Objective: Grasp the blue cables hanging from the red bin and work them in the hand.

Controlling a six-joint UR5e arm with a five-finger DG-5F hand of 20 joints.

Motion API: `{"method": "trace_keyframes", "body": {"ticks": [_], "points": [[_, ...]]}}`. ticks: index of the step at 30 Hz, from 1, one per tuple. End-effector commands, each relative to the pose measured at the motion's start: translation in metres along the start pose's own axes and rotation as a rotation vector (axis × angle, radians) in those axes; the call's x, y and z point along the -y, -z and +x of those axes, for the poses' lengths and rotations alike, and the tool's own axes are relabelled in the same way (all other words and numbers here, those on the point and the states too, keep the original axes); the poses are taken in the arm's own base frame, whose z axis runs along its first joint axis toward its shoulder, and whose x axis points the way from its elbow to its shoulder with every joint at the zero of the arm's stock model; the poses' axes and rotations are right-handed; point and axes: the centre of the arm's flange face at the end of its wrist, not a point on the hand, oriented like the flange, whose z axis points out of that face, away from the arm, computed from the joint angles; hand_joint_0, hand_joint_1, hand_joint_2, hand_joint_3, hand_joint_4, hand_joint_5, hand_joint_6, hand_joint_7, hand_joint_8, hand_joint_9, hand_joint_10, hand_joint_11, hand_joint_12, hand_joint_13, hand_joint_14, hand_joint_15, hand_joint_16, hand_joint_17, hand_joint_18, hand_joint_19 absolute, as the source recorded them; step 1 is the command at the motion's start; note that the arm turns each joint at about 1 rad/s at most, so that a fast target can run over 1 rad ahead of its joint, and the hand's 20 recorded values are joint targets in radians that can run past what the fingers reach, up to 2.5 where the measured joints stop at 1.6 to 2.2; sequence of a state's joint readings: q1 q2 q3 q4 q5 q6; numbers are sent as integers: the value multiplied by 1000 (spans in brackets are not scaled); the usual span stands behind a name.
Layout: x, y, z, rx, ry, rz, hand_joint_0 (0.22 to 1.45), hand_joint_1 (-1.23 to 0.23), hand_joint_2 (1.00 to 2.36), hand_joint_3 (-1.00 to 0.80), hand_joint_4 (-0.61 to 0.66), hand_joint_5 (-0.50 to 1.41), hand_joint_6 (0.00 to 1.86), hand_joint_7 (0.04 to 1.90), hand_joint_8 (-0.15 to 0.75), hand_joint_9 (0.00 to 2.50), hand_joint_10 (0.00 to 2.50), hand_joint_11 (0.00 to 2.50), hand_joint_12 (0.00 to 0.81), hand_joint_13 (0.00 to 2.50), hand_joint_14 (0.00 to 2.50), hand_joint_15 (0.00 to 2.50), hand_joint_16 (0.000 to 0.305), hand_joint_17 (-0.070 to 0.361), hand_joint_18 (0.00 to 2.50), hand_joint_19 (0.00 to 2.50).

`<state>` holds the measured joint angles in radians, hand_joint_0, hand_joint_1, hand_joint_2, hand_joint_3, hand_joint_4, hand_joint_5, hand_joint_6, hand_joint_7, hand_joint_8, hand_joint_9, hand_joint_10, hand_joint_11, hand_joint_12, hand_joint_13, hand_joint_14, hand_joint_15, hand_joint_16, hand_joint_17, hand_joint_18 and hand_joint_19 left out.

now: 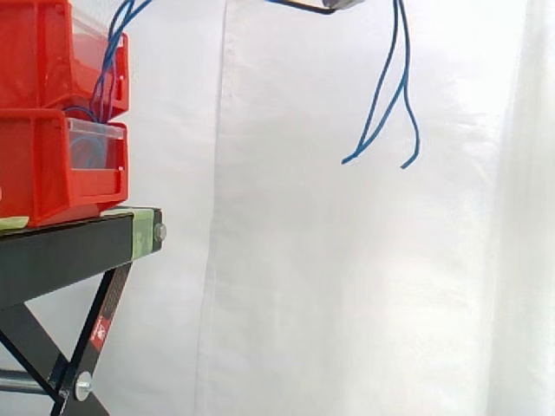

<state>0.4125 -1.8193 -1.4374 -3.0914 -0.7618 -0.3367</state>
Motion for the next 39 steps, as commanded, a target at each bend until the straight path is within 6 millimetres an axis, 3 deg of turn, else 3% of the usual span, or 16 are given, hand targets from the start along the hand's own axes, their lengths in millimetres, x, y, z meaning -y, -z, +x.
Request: {"method": "trace_keyframes", "body": {"ticks": [1, 9, 13, 15, 21, 24, 25, 29, 33, 36, 39], "points": [[0, 0, 0, 1, 11, 0, 928, -563, 1008, -826, 357, -132, 1014, 1028, 455, 1805, 2500, 2500, 533, 1889, 2500, 1398, 203, 153, 2500, 759], [0, 0, 0, 2, 12, -2, 927, -578, 1007, -858, 362, -130, 1013, 1028, 455, 1805, 2500, 2500, 533, 1889, 2500, 1398, 203, 153, 2500, 759], [0, 0, 0, 2, 12, -2, 926, -582, 1006, -854, 350, -127, 919, 1054, 455, 1805, 2500, 2500, 533, 1889, 2500, 1398, 203, 153, 2500, 759], [0, 0, 0, 2, 11, -3, 874, -586, 1000, -1000, 344, -133, 865, 1072, 455, 1805, 2500, 2500, 533, 1889, 2500, 1398, 203, 153, 2500, 759], [-1, 0, 0, 2, 10, -4, 779, -649, 1000, -1000, 358, -155, 849, 1069, 455, 1805, 2500, 2500, 533, 1889, 2500, 1398, 203, 153, 2500, 759], [0, 0, 0, 2, 12, -2, 881, -695, 1000, -1000, 346, -166, 834, 1079, 455, 1805, 2500, 2500, 533, 1889, 2500, 1398, 203, 153, 2500, 759], [0, 0, 0, 1, 13, -1, 958, -706, 1006, -847, 333, -174, 846, 1070, 455, 1805, 2500, 2500, 533, 1889, 2500, 1398, 203, 153, 2500, 759], [0, 0, 0, 2, 12, -2, 967, -712, 1013, -700, 317, -186, 870, 1058, 455, 1805, 2500, 2500, 533, 1889, 2500, 1398, 203, 153, 2500, 759], [1, 0, 0, 2, 14, 0, 898, -712, 1000, -1000, 317, -196, 839, 1074, 455, 1805, 2500, 2500, 533, 1889, 2500, 1398, 203, 153, 2500, 759], [1, 0, 0, 2, 14, 0, 870, -729, 1000, -1000, 312, -207, 822, 1077, 455, 1805, 2500, 2500, 533, 1889, 2500, 1398, 203, 153, 2500, 759], [0, -1, -1, 3, 13, 0, 931, -766, 1000, -1000, 302, -227, 786, 1090, 455, 1805, 2500, 2500, 533, 1889, 2500, 1398, 203, 153, 2500, 759]]}}
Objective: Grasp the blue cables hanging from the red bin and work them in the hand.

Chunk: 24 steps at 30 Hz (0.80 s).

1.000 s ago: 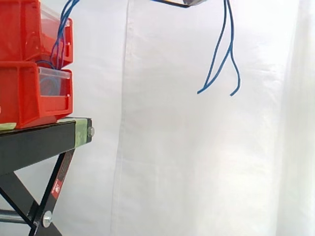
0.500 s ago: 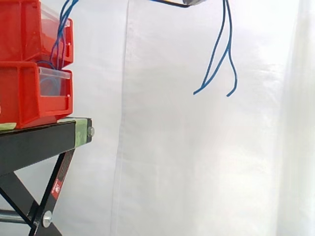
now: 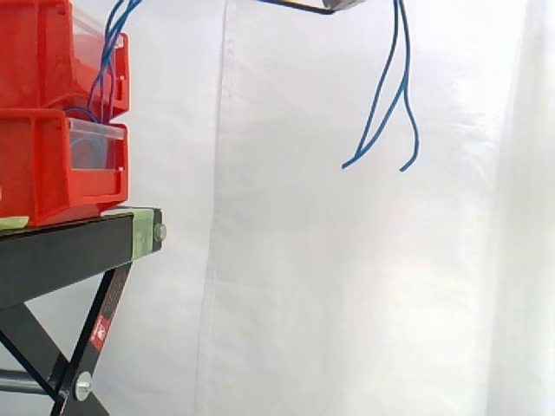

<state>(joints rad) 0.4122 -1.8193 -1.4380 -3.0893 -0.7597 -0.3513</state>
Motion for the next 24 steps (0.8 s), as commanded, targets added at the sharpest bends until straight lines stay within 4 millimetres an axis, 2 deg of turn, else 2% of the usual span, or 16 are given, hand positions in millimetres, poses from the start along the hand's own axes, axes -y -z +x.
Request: {"method": "trace_keyframes", "body": {"ticks": [1, 2, 3, 4, 10, 14, 16, 18, 22, 24], "points": [[0, 0, -1, 0, 1, 1, 957, -771, 1003, -935, 302, -230, 776, 1094, 455, 1805, 2500, 2500, 533, 1889, 2500, 1398, 203, 153, 2500, 759], [0, 0, -1, 0, 1, 1, 958, -777, 1006, -872, 299, -233, 772, 1095, 455, 1805, 2500, 2500, 533, 1889, 2500, 1398, 203, 153, 2500, 759], [0, -1, -1, 1, 1, 1, 990, -786, 1012, -677, 294, -259, 845, 1044, 455, 1805, 2500, 2500, 533, 1889, 2500, 1398, 203, 153, 2500, 759], [0, -1, -1, 1, 2, 2, 1008, -787, 1017, -541, 289, -262, 833, 1052, 455, 1805, 2500, 2500, 533, 1889, 2500, 1398, 203, 153, 2500, 759], [1, 0, -1, 2, 1, 4, 990, -787, 1021, -378, 265, -278, 827, 1049, 455, 1805, 2500, 2500, 533, 1889, 2500, 1398, 203, 153, 2500, 759], [1, 0, -1, 1, 4, 5, 991, -780, 1019, -420, 253, -285, 828, 1050, 455, 1805, 2500, 2500, 533, 1889, 2500, 1398, 203, 153, 2500, 759], [1, 0, -2, 2, 3, 4, 973, -763, 1016, -560, 250, -284, 829, 1044, 455, 1805, 2500, 2500, 533, 1889, 2500, 1398, 203, 153, 2500, 759], [1, 0, -2, 2, 3, 4, 970, -760, 1014, -620, 247, -282, 828, 1040, 455, 1805, 2500, 2500, 533, 1889, 2500, 1398, 203, 153, 2500, 759], [1, 0, -1, 1, 4, 5, 968, -767, 1015, -584, 239, -279, 825, 1044, 455, 1805, 2500, 2500, 533, 1889, 2500, 1398, 203, 153, 2500, 759], [1, 0, -2, 2, 3, 4, 941, -765, 1012, -673, 237, -277, 793, 1061, 455, 1805, 2500, 2500, 533, 1889, 2500, 1398, 203, 153, 2500, 759]]}}
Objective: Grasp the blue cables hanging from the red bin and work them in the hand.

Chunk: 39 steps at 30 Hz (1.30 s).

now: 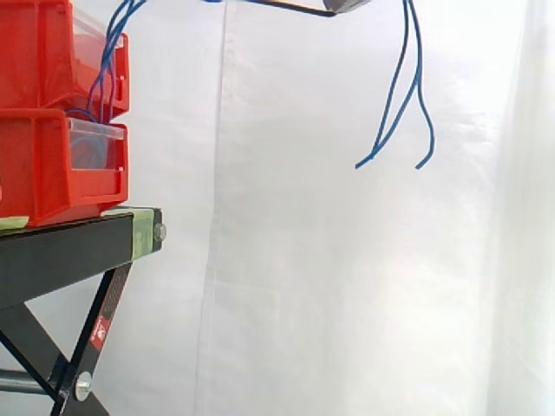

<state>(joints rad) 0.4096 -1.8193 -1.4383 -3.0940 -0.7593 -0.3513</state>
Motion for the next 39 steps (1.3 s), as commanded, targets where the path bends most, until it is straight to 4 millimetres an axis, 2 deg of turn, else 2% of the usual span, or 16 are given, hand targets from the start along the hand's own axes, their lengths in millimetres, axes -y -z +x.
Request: {"method": "trace_keyframes", "body": {"ticks": [1, 3, 5, 8, 10, 14, 23, 27, 33, 34, 37, 38, 39], "points": [[0, 0, 0, 0, 0, 0, 913, -765, 1009, -766, 241, -271, 719, 1091, 455, 1805, 2500, 2500, 533, 1889, 2500, 1398, 203, 153, 2500, 759], [0, 0, 0, 0, 0, 0, 905, -764, 1008, -797, 245, -268, 691, 1106, 455, 1805, 2500, 2500, 533, 1889, 2500, 1398, 203, 153, 2500, 759], [0, 0, 0, 0, 0, 0, 912, -764, 1009, -754, 240, -266, 681, 1096, 455, 1805, 2500, 2500, 533, 1889, 2500, 1398, 203, 153, 2500, 759], [0, 0, 0, -2, 3, 2, 953, -766, 1015, -593, 234, -269, 683, 1095, 455, 1805, 2500, 2500, 533, 1889, 2500, 1398, 203, 153, 2500, 759], [1, 0, 0, -3, 4, 3, 1010, -766, 1019, -400, 234, -266, 688, 1087, 455, 1805, 2500, 2500, 533, 1889, 2500, 1398, 203, 153, 2500, 759], [1, 0, 0, -3, 4, 3, 1035, -759, 1021, -278, 227, -259, 708, 1070, 455, 1805, 2500, 2500, 533, 1889, 2500, 1398, 203, 153, 2500, 759], [1, 1, 0, -4, 8, 7, 1088, -736, 1019, -340, 219, -247, 740, 1044, 455, 1805, 2500, 2500, 533, 1889, 2500, 1398, 203, 153, 2500, 759], [1, 1, 0, -4, 8, 7, 1150, -707, 1020, -192, 209, -239, 776, 1020, 455, 1805, 2500, 2500, 533, 1889, 2500, 1398, 203, 153, 2500, 759], [2, 0, -1, -3, 8, 8, 1179, -691, 1011, -73, 210, -231, 799, 1000, 455, 1805, 2500, 2500, 533, 1889, 2500, 1398, 203, 153, 2500, 759], [2, 0, -1, -3, 9, 8, 1180, -692, 1014, -75, 214, -207, 720, 1052, 455, 1805, 2500, 2500, 533, 1889, 2500, 1398, 203, 153, 2500, 759], [2, 0, -1, -3, 9, 8, 1186, -684, 1013, -101, 222, -202, 727, 1046, 455, 1805, 2500, 2500, 533, 1889, 2500, 1398, 203, 153, 2500, 759], [2, 0, -1, -3, 8, 8, 1174, -672, 1015, -136, 224, -201, 726, 1048, 455, 1805, 2500, 2500, 533, 1889, 2500, 1398, 203, 153, 2500, 759], [2, 0, -1, -3, 8, 8, 1178, -671, 1016, -261, 223, -199, 722, 1053, 455, 1805, 2500, 2500, 533, 1889, 2500, 1398, 203, 153, 2500, 759]]}}
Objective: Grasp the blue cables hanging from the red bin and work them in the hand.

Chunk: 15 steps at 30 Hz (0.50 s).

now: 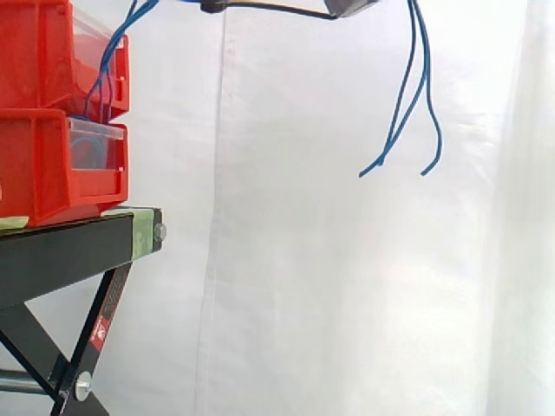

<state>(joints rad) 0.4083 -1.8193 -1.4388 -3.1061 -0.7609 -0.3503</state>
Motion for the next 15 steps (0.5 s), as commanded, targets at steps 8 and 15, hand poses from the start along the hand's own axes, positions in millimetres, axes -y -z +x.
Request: {"method": "trace_keyframes", "body": {"ticks": [8, 15], "points": [[0, 0, 0, 2, 0, 1, 1212, -644, 1019, -353, 237, -143, 942, 991, 455, 1805, 2500, 2500, 533, 1889, 2500, 1398, 203, 153, 2500, 759], [0, 1, 1, 0, 2, 1, 1297, -620, 1014, -58, 256, -76, 1056, 978, 455, 1805, 2500, 2500, 533, 1889, 2500, 1398, 203, 153, 2500, 759]]}}
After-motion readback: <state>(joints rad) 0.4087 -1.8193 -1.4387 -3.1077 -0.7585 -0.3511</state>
